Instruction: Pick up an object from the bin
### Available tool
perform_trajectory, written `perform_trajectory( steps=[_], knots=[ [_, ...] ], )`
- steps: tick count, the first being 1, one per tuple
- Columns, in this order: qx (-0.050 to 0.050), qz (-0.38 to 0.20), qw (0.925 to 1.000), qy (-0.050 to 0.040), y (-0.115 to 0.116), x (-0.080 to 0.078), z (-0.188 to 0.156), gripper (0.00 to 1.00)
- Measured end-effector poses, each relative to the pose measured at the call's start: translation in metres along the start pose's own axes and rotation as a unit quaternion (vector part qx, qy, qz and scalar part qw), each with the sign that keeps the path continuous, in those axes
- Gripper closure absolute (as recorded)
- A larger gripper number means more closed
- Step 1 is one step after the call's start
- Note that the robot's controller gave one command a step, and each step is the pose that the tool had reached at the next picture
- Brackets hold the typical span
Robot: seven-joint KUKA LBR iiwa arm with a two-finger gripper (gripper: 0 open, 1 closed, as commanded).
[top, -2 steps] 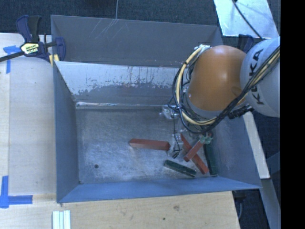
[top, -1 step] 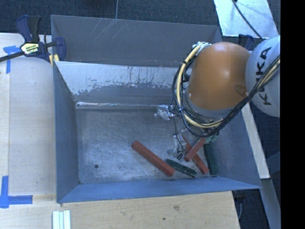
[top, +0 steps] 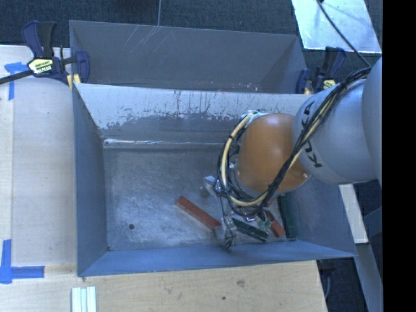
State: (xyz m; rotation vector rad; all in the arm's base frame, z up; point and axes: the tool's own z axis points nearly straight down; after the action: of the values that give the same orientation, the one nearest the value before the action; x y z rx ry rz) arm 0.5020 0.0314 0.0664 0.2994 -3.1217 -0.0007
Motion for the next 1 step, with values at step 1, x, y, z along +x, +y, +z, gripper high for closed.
perform_trajectory(
  steps=[1],
  knots=[
    [0.001, 0.001, 1.0, -0.0057, -0.0013, -0.0038, -0.0058, 1.0]
  ],
)
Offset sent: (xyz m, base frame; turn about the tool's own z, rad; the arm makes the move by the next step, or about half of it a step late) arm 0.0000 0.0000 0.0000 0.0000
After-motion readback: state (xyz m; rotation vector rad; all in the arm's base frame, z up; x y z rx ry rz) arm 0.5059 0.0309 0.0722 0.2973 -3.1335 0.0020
